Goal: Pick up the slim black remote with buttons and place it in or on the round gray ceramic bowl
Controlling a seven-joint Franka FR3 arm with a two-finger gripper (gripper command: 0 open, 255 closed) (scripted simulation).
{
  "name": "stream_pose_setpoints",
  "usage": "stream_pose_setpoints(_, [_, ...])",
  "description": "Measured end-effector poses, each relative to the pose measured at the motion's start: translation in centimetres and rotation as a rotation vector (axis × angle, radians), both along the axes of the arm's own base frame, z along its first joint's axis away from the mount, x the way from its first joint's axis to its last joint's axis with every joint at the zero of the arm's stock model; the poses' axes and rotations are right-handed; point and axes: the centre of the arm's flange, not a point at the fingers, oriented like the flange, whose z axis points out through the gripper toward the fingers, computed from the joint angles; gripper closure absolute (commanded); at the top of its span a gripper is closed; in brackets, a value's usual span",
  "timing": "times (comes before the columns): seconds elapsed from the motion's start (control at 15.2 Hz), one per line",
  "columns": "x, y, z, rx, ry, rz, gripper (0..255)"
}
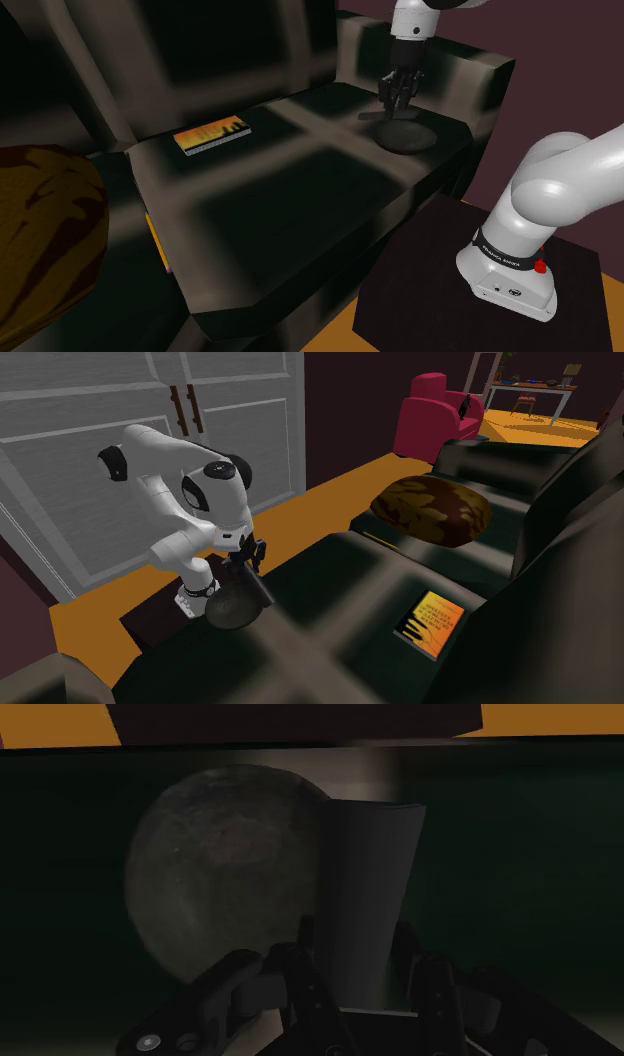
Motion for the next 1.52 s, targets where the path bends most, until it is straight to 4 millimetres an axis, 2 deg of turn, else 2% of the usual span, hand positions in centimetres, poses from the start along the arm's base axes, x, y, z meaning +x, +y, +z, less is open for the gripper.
stream_pose_setpoints(0.26, [-3.1,-4.6,-0.2,0.001,0.0,0.0,255])
stream_pose_setpoints(0.4, [-3.4,-5.6,-1.0,0.001,0.001,0.001,255])
stream_pose_setpoints(1.06, [-3.6,-5.7,-5.9,0.001,0.0,0.002,255])
stream_pose_setpoints(1.45, [-3.6,-5.7,-6.3,0.001,0.0,0.002,255])
stream_pose_setpoints(1.52, [-3.6,-5.7,-6.3,0.001,0.0,0.002,0])
